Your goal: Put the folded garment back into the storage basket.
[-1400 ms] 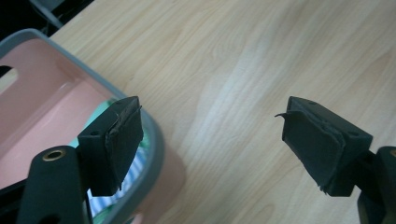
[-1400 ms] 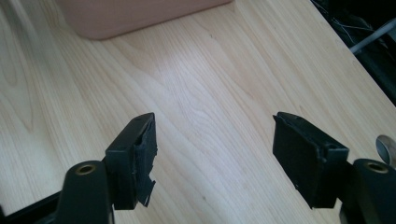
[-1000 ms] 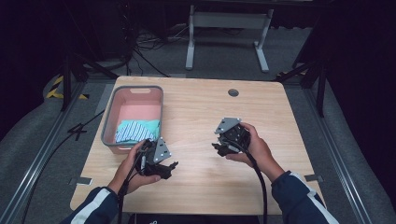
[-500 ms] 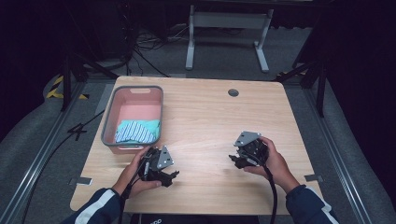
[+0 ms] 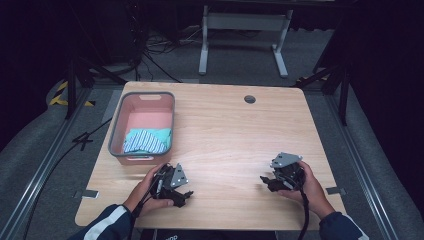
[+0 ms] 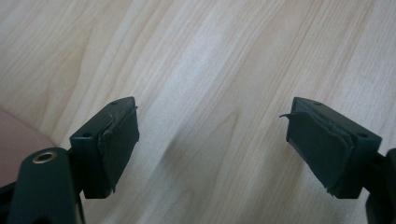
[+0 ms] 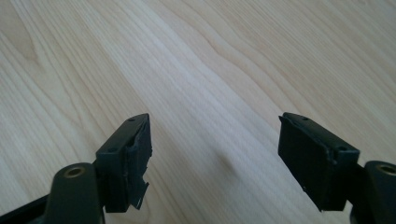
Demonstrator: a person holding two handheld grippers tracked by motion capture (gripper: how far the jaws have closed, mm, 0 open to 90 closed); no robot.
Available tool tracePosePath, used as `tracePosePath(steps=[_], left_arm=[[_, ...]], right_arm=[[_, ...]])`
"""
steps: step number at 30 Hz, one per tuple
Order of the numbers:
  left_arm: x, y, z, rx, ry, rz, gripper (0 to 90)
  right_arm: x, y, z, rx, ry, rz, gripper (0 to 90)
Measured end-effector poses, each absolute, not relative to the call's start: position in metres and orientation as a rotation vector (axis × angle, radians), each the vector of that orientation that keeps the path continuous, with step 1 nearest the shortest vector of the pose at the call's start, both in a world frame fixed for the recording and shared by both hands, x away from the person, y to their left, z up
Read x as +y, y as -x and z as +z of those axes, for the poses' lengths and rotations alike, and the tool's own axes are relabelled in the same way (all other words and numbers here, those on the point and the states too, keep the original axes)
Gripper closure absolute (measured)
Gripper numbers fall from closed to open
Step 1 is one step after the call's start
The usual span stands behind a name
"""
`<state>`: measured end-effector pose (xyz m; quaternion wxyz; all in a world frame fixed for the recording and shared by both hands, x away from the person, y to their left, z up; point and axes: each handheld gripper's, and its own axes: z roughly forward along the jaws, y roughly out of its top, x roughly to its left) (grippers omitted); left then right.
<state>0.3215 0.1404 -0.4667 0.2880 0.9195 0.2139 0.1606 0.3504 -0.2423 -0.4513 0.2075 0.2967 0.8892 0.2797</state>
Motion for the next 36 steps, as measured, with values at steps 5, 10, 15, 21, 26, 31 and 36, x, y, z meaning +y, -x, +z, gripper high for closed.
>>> tracePosePath(steps=[5, 10, 15, 21, 26, 31, 36], left_arm=[[0.143, -0.321, -0.469, 0.572, -2.451, 0.394, 18.1], [0.149, -0.323, -0.473, 0.636, -2.399, 0.325, 17.4], [0.158, -0.324, -0.478, 0.65, -2.355, 0.227, 16.8], [0.162, -0.322, -0.483, 0.636, -2.311, 0.229, 15.5], [0.162, -0.322, -0.483, 0.627, -2.311, 0.231, 15.4], [0.161, -0.323, -0.483, 0.63, -2.311, 0.224, 14.2], [0.162, -0.323, -0.483, 0.63, -2.313, 0.228, 14.1]], right_arm=[[-0.267, -0.342, -0.46, 2.474, -0.904, 0.828, 25.1], [-0.291, -0.333, -0.471, 2.439, -0.978, 0.858, 24.5], [-0.305, -0.328, -0.477, 2.414, -1.05, 0.926, 21.5], [-0.317, -0.322, -0.486, 2.344, -1.127, 1.033, 17.4], [-0.317, -0.322, -0.487, 2.342, -1.128, 1.033, 17.3], [-0.317, -0.322, -0.487, 2.342, -1.128, 1.033, 17.2], [-0.317, -0.322, -0.487, 2.342, -1.128, 1.033, 17.2]])
